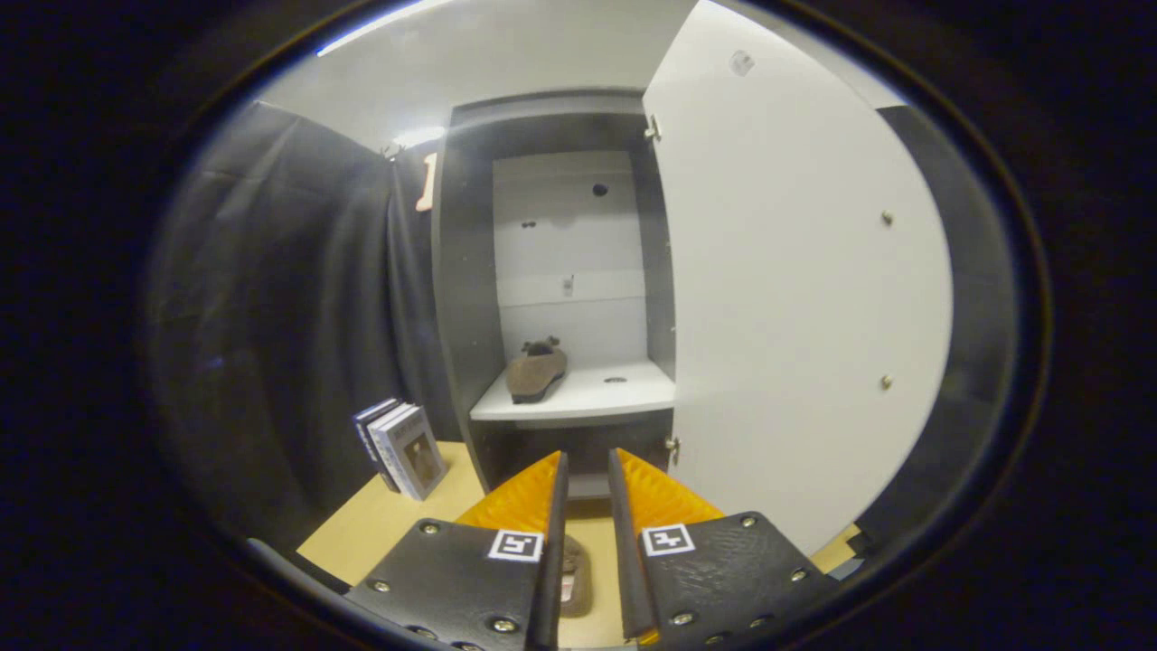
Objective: Open the shoe cabinet door, grab the shoes and put them into the shoe cabinet, then close the shoe cabinet door.
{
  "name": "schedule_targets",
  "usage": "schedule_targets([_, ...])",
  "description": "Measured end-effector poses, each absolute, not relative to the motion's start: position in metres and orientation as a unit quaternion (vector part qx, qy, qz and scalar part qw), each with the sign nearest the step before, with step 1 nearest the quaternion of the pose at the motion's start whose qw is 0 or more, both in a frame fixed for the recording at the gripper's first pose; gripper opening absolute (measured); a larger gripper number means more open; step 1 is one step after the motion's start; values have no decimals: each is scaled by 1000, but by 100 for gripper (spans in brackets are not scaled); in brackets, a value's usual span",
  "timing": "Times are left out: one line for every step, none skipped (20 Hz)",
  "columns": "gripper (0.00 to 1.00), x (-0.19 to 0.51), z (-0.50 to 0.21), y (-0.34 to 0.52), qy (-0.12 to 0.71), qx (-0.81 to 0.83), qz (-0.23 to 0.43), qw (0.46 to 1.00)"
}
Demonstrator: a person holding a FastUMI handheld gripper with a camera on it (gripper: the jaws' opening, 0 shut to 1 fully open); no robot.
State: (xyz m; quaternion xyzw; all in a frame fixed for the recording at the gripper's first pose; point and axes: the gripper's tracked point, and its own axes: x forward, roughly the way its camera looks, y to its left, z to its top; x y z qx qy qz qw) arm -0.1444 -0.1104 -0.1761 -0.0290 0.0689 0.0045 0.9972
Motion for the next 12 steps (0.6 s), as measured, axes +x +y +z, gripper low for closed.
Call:
schedule_targets([26, -136, -195, -102, 82, -32, 12, 996])
schedule_targets([26, -130, -213, -94, 95, -33, 18, 995])
schedule_targets([26, -125, -230, -86, 108, -33, 24, 993])
schedule_targets([26, -119, -248, -80, 121, -32, 29, 992])
schedule_targets([26, -113, -267, -75, 134, -32, 31, 990])
schedule_targets([26, -108, -285, -72, 149, -31, 32, 988])
schedule_targets([26, -104, -304, -68, 164, -31, 32, 985])
schedule_targets([26, -99, -323, -67, 180, -31, 30, 983])
schedule_targets([26, -95, -342, -66, 196, -29, 28, 980])
schedule_targets([26, -91, -363, -67, 213, -28, 24, 976])
schedule_targets([26, -90, -382, -69, 231, -26, 21, 972])
schedule_targets([26, -89, -401, -71, 248, -24, 18, 968])
